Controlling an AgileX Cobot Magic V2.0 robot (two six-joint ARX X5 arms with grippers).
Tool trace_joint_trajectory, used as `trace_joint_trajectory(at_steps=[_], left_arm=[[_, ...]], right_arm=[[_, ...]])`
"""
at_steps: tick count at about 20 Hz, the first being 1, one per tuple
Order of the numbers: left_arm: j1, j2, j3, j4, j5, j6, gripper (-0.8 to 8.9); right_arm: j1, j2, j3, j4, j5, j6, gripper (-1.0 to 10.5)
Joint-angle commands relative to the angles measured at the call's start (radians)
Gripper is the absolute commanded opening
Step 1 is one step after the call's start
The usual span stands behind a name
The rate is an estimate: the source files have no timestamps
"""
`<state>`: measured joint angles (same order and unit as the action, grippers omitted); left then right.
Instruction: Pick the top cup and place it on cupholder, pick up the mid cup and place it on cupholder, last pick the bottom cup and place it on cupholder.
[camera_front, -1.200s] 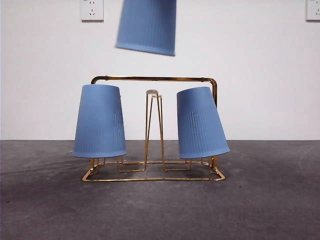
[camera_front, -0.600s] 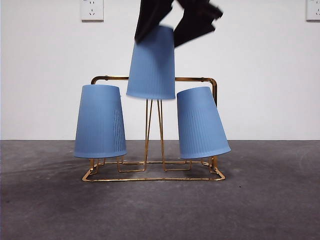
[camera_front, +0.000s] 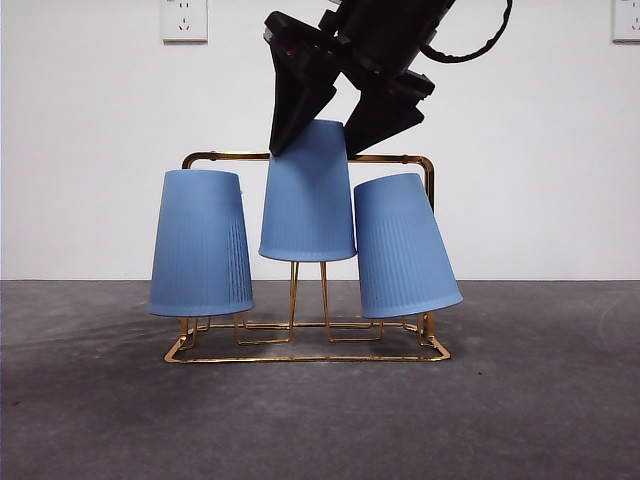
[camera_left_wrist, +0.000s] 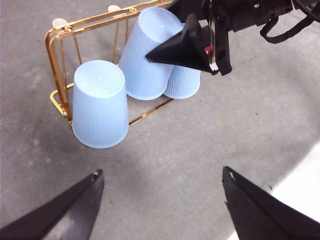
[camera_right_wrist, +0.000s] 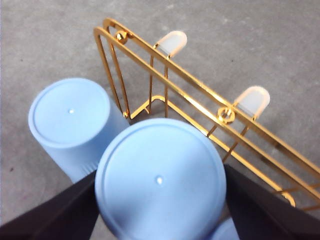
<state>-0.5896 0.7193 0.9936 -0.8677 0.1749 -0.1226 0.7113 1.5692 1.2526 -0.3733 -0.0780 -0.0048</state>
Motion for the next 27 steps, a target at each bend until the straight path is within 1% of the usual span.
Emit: trace_joint_trajectory(at_steps=[1, 7, 12, 15, 19, 21, 23, 27], left_arm=[[-0.007, 0.005, 0.014, 0.02, 0.003, -0.002, 3.74], [-0.007, 0.005, 0.014, 0.021, 0.003, -0.002, 3.74], [-0.007, 0.006, 0.014, 0.023, 0.003, -0.002, 3.74], [-0.007, 0.006, 0.014, 0.023, 0.003, -0.002, 3.74], [-0.007, 0.006, 0.014, 0.023, 0.002, -0.001, 3.74], [-0.007, 0.006, 0.014, 0.023, 0.003, -0.001, 3.74], [-0.007, 0.006, 0.014, 0.023, 0.003, -0.001, 3.74], [-0.007, 0.006, 0.014, 0.023, 0.003, 0.002, 3.74]], right_arm=[[0.005, 0.014, 0.023, -0.014, -0.001, -0.015, 4.2], [0.005, 0.01, 0.023, -0.018, -0.001, -0.014, 4.3], [0.005, -0.061, 0.023, -0.043, 0.0, -0.014, 4.3], [0.006, -0.152, 0.023, -0.115, 0.0, -0.01, 4.3], [0.014, -0.299, 0.022, -0.282, -0.005, -0.004, 4.3], [0.023, -0.38, 0.002, -0.311, -0.007, -0.004, 4.3], [0.029, -0.476, -0.057, -0.312, -0.008, 0.009, 4.3], [0.037, -0.68, -0.249, -0.307, -0.027, 0.076, 4.3]])
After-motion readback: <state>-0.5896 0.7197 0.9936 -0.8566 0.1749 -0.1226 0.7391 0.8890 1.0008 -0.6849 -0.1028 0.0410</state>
